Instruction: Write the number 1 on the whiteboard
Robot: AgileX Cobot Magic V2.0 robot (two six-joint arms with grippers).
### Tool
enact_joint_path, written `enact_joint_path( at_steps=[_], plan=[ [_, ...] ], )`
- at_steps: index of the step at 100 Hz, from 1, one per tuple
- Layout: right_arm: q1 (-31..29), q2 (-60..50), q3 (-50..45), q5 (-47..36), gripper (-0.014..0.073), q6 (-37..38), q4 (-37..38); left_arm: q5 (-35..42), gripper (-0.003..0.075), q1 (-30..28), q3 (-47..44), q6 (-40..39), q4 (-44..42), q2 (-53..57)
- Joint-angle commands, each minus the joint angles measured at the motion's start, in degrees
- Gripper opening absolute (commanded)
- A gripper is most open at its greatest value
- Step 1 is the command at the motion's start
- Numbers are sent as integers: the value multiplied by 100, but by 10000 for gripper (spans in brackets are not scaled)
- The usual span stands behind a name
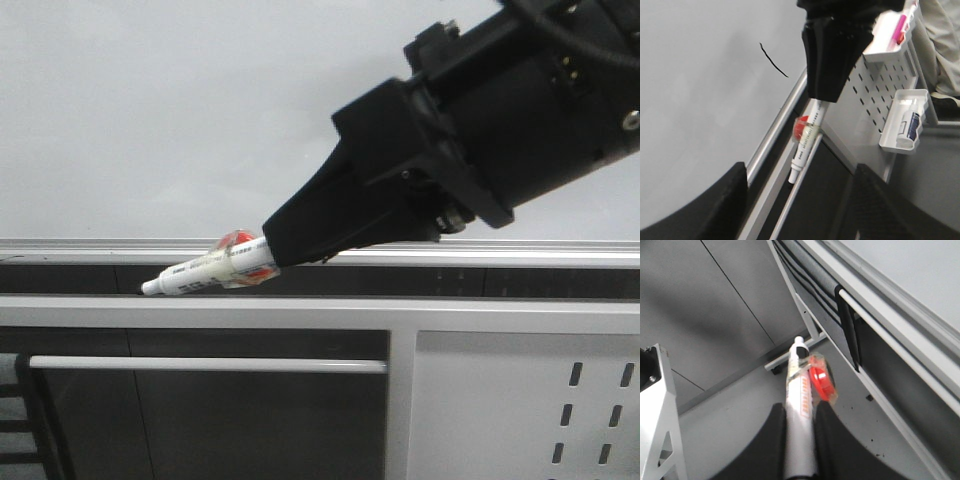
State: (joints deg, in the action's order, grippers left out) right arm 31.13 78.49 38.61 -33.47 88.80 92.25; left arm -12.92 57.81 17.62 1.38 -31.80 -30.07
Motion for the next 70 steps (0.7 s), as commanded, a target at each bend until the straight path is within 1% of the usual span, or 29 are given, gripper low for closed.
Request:
enact_joint_path(
  at_steps=[1, 13, 17, 28, 38, 51, 64, 70],
  plan=[
    [0, -286, 272, -148, -60, 633, 404, 266, 434, 90, 152, -13, -188, -276],
    [0, -336, 534, -175, -60, 1622, 1365, 530, 433, 90, 173, -13, -574, -552],
    [0, -336, 596, -234, -60, 1838, 1403, 543, 433, 90, 206, -13, -632, -640],
    [-10, -336, 740, -442, -60, 1851, 1403, 468, 433, 90, 351, -24, -632, -868],
    [-10, -336, 803, -456, -60, 1851, 1403, 423, 433, 77, 521, -24, -702, -1055],
    [-10, -336, 878, -553, -60, 1956, 1403, 341, 433, -156, 728, -24, -741, -1311],
    [-10, -336, 970, -752, -60, 2005, 1403, 605, 433, -371, 819, -24, -792, -1633],
    [-10, -336, 1006, -786, -60, 2020, 1403, 619, 433, -379, 867, -24, -1014, -1844]
  ],
)
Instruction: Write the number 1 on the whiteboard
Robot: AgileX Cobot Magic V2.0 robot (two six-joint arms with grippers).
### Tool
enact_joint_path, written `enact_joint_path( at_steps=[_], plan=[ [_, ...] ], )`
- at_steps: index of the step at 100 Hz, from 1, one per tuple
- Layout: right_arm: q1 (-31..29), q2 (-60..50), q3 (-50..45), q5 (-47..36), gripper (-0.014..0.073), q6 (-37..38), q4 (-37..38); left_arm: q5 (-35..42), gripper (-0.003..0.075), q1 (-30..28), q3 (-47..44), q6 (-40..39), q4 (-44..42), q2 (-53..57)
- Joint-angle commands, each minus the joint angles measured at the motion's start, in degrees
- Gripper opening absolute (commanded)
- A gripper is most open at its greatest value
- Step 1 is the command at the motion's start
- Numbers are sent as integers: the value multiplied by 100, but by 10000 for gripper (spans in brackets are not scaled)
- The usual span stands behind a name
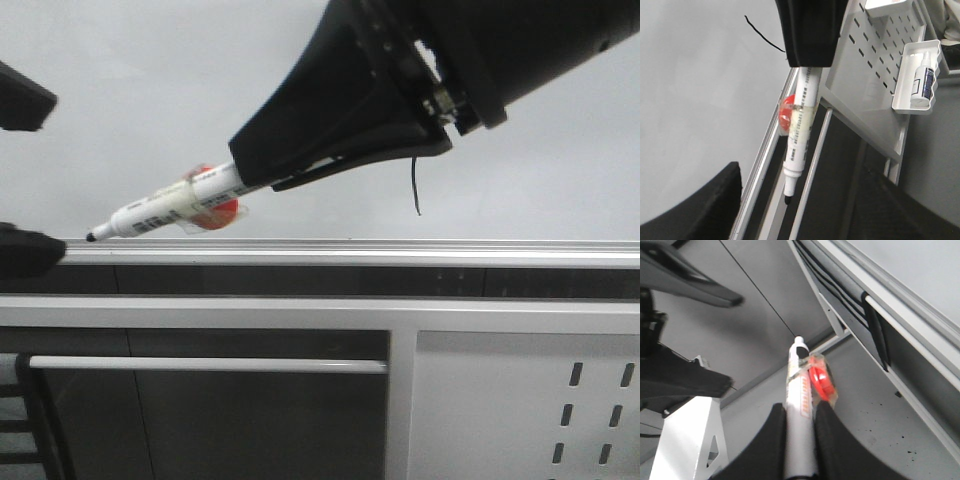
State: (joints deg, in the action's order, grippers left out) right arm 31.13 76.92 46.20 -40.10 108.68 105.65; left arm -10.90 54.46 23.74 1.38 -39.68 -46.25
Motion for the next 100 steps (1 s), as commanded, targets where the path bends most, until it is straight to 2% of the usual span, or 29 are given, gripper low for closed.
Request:
enact_joint_path(
  at_steps=[1, 28, 44, 66, 100],
  plan=[
    [-10, -178, 247, -123, -60, 31, 63, 417, 433, -44, 277, -24, -253, -250],
    [-10, -178, 257, -102, -60, 326, 63, 308, 424, -44, 672, -24, -518, -979],
    [-10, -178, 257, -58, -60, 439, 63, 295, 375, -44, 830, -24, -546, -1114],
    [-10, -178, 257, -58, -60, 474, 63, 295, 370, -85, 855, -24, -558, -1125],
    [-10, -178, 353, -211, -60, 558, 63, 295, 272, -85, 855, -24, -558, -1125]
  ],
)
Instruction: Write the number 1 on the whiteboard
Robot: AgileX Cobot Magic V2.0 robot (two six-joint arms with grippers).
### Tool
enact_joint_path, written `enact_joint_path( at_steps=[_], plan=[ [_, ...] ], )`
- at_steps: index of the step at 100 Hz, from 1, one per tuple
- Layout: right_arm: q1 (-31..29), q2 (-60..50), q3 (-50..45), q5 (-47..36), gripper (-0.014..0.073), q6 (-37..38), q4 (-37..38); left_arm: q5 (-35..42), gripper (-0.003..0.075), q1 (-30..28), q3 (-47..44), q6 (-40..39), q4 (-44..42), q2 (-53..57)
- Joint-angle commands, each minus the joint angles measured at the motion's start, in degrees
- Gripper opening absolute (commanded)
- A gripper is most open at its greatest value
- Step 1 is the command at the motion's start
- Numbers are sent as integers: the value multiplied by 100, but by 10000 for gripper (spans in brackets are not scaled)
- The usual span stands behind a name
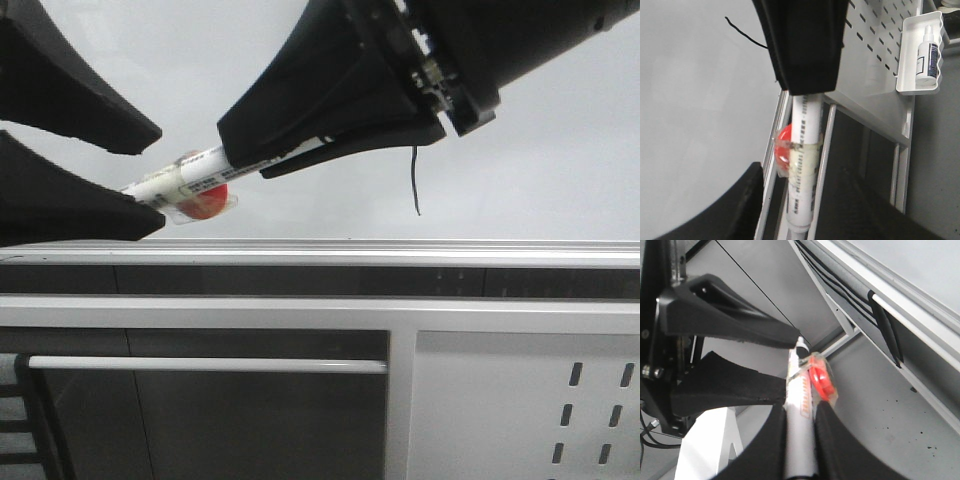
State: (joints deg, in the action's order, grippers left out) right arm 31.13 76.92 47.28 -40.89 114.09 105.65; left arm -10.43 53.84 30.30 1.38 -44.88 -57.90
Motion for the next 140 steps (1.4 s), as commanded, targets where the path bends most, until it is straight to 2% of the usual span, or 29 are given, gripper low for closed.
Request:
enact_joint_path(
  at_steps=[1, 34, 39, 61, 104, 109, 116, 126, 131, 135, 140],
  plan=[
    [-10, -178, 243, -160, -60, 18, 63, 248, 272, -23, 199, -24, -38, 40],
    [-10, -178, 314, -258, -60, 87, 63, 128, 261, -23, 199, -24, -38, 40],
    [-10, -178, 314, -258, -60, 87, 63, 55, 227, -23, 199, -24, -38, 40],
    [-10, -178, 314, -174, -60, 141, 63, -26, -19, -23, 199, -24, -38, 40],
    [-10, -178, 314, 112, -57, 171, 63, -26, -18, -23, 199, -24, -38, 40],
    [-10, -178, 314, 128, -27, 147, 63, -26, -18, -23, 199, -24, -38, 40],
    [-10, -178, 314, 174, 78, 107, 63, -26, -18, -23, 199, -24, -38, 40],
    [-10, -178, 314, 365, 318, 107, 63, -26, -18, -23, 199, -349, -38, 40],
    [-10, -178, 314, 548, 411, 107, 63, -26, -18, -23, 199, -618, -38, 40],
    [-10, -178, 314, 694, 456, 60, 63, -12, -18, -23, 199, -727, -38, 40],
    [-50, -207, 314, 901, 463, 60, 63, 70, -18, -23, 199, -852, -38, 40]
  ],
)
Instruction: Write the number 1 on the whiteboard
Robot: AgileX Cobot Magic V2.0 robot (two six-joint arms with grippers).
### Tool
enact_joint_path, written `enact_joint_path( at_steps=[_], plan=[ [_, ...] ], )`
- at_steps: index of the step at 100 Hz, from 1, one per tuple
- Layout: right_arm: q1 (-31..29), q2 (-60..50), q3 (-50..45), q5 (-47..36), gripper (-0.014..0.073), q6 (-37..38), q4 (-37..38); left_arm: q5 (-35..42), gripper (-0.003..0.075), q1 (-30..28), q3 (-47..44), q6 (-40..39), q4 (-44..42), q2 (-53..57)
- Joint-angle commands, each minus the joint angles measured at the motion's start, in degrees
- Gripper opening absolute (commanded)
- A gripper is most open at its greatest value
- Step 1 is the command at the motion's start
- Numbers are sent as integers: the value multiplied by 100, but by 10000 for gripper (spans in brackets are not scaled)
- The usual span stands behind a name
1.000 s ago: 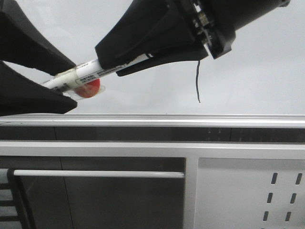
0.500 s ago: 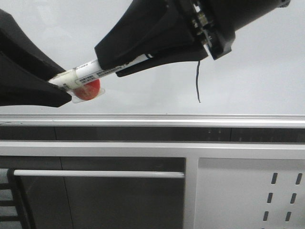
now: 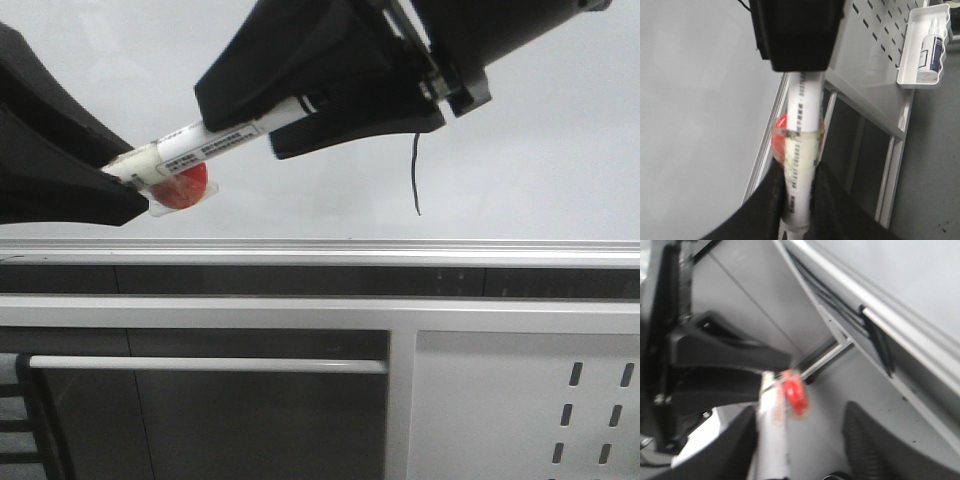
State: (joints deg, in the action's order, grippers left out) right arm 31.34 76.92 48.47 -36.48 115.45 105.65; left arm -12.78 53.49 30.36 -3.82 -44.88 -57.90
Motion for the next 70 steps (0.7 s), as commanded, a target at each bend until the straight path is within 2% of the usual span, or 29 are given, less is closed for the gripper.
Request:
enact_joint_path(
  at_steps=[1, 17, 22, 32, 41, 54, 61, 70],
  plan=[
    [-94, -219, 195, 505, 462, -77, 63, 339, -18, 12, 194, -364, -38, 40],
    [-415, -487, 195, 671, 456, -223, 63, 680, -18, 12, 194, -1027, -38, 40],
    [-592, -607, 195, 631, 429, -223, 63, 747, -18, 12, 194, -1265, -38, 40],
    [-941, -902, 184, 534, 322, -223, 63, 980, -18, -30, 194, -1884, -28, 40],
    [-1265, -1203, 145, 317, 167, -293, 63, 1461, -18, -205, 157, -2480, -28, 40],
    [-1625, -1662, -58, 267, -69, -437, 63, 1834, -18, -505, 67, -2550, 304, 40],
    [-1774, -1932, -185, 337, -77, -551, 63, 2191, -18, -667, -52, -2550, 563, 40],
    [-1848, -2292, -370, 442, -77, -668, 63, 3046, -18, -875, -337, -2513, 1104, 40]
  ],
)
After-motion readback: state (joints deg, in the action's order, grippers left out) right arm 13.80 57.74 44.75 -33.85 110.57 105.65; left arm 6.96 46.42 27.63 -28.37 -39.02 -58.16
